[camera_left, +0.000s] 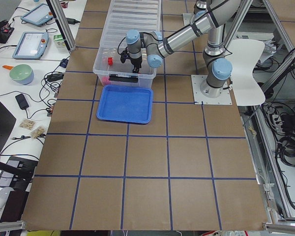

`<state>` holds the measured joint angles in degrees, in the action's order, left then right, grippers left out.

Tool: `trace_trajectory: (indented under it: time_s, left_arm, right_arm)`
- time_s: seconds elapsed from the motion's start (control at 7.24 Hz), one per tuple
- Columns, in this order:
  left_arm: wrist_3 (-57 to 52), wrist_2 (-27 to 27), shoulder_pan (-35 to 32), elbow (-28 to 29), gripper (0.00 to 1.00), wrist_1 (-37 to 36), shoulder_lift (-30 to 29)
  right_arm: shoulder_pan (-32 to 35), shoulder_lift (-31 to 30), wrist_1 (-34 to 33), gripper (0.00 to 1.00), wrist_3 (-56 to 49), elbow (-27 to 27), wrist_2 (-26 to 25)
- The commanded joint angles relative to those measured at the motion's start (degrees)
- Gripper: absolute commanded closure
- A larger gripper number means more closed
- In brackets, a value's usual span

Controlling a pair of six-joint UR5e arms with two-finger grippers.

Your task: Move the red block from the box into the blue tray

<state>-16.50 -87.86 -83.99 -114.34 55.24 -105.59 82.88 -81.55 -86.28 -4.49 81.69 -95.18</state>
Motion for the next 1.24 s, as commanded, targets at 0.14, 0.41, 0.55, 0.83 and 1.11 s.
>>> trace_trajectory:
  time_s: [0.14,0.41,0.55,0.83,1.11]
  left_arm:
    - [0.23,0.85,0.14,-0.79,0.00,-1.00,-1.54]
    - [0.15,0.76,0.23,-1.58,0.04,-1.80,-1.64]
    - [0.06,0.76,0.23,-1.58,0.19,-1.80,-1.64]
    - [-0.72,0.67,0.40,-1.59,0.57,-1.80,-1.64]
    - [-0.82,0.67,0.40,-0.89,0.90,-1.97,-1.64]
  right_arm:
    - [0.00,0.25,0.15,0.00,0.27,0.13,-0.01]
    - [0.17,0.25,0.15,0.00,-0.17,0.22,0.08]
    - [0.00,-0.01,0.15,0.00,-0.35,1.53,-0.09]
    - [0.00,-0.37,-0.55,0.00,-0.35,2.77,-0.09]
    - [0.00,0.33,-2.04,0.00,-0.17,2.60,-0.01]
